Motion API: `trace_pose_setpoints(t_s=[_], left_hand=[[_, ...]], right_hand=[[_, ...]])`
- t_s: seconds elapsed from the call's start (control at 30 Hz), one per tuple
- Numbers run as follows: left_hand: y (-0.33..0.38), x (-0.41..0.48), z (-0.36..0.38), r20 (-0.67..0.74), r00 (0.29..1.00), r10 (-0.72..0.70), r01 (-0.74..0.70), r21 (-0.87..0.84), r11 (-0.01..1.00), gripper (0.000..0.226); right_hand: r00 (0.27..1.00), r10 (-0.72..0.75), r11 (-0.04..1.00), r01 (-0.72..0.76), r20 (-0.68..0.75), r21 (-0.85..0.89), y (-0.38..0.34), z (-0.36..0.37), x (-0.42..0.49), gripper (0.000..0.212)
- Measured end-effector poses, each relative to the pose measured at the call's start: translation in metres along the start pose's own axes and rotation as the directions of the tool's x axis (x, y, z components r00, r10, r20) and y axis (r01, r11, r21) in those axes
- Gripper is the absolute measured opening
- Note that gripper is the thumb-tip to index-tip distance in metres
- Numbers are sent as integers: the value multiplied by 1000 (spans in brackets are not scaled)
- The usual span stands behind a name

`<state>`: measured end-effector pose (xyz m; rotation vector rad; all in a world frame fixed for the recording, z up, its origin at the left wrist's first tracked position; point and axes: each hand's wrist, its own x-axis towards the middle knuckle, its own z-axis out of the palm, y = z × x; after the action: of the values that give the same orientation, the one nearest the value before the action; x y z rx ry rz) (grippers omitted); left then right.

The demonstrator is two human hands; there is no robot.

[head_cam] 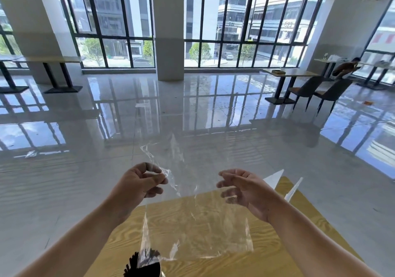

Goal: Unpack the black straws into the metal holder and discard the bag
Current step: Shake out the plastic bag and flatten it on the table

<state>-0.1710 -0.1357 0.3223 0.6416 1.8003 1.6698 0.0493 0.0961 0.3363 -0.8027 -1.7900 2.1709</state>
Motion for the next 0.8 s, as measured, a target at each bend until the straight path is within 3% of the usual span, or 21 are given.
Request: trace_pose_setpoints(t_s=[0.1, 0.37, 0.6, 0.8], left_hand=[[0, 4, 4, -1, 1000, 18, -18, 10, 1000, 11], [-9, 8, 9, 40, 995, -87, 86, 24, 996, 13], [-18, 14, 11, 12, 993, -118, 117, 66, 991, 10], [-15, 15, 22, 28, 990, -141, 140, 49, 989, 19]], right_hand=[[997, -43, 999, 44, -61, 19, -2, 3, 2, 9], [982, -112, 992, 120, -152, 46, -3, -9, 8, 13], [976, -122, 992, 116, -181, -41, 7, -30, 15, 18], [977, -72, 995, 83, -202, 48, 13, -43, 20, 32]])
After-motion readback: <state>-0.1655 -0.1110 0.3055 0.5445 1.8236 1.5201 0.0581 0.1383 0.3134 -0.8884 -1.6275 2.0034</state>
